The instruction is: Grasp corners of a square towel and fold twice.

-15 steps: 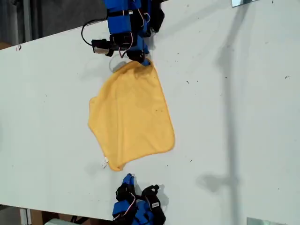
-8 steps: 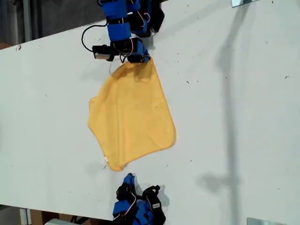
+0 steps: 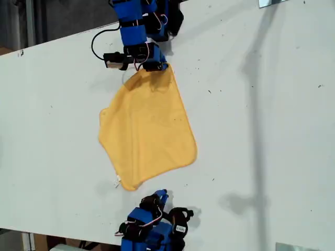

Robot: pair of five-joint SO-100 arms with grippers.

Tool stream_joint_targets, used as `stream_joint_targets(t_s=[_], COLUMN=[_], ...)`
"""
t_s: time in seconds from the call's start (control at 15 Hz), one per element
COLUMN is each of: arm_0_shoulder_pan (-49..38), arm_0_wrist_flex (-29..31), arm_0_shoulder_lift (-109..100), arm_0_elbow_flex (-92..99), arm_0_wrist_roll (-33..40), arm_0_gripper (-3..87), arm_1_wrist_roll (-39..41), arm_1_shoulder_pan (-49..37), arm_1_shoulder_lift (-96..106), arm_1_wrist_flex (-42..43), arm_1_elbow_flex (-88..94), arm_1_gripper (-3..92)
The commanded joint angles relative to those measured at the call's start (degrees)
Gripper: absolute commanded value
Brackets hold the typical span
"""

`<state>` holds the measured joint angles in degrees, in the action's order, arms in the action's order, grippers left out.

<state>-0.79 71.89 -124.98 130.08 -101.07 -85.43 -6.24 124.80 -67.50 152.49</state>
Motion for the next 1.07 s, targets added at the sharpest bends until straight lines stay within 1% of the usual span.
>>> stream_joint_targets(t_s=[0.0, 0.07, 0.13, 0.33, 0.47, 0.6, 0.67, 0.87, 0.93, 1.0], arm_0_shoulder_pan=[3.34, 4.66, 5.71, 8.35, 10.02, 11.51, 12.30, 15.82, 16.26, 16.17], arm_0_wrist_flex=[-5.71, -13.18, -15.82, -14.33, -17.31, -17.75, -17.31, -11.25, -10.99, -11.69], arm_0_shoulder_lift=[31.29, 33.84, 36.56, 43.15, 47.46, 52.38, 54.14, 58.01, 59.15, 60.91], arm_0_elbow_flex=[-21.36, -21.88, -24.61, -33.13, -36.30, -40.34, -42.45, -50.54, -50.80, -50.80], arm_0_wrist_roll=[0.18, 1.23, 2.29, -0.70, -3.60, -4.66, -4.92, -6.50, -6.94, -6.15], arm_0_gripper=[10.3, 12.9, 13.7, 15.0, 14.8, 14.5, 14.4, 14.4, 14.0, 10.9], arm_1_wrist_roll=[0.79, 1.05, 1.23, 1.41, 1.49, 1.49, 1.49, 1.49, 1.49, 1.58], arm_1_shoulder_pan=[1.05, 1.14, 1.14, 1.32, 1.58, 1.76, 1.85, 2.11, 2.11, 2.11], arm_1_shoulder_lift=[0.88, 1.05, 1.32, 2.55, 2.72, 3.69, 4.39, 5.45, 5.80, 6.24], arm_1_wrist_flex=[0.62, 0.79, 0.79, 0.97, 0.97, 0.97, 0.97, 0.97, 0.97, 0.97], arm_1_elbow_flex=[-3.08, -3.08, -2.90, -2.37, -2.37, -1.85, -1.58, -1.05, -0.97, -0.79], arm_1_gripper=[-0.1, -0.1, -0.1, -0.1, -0.1, -0.1, -0.1, -0.1, -0.1, -0.1])
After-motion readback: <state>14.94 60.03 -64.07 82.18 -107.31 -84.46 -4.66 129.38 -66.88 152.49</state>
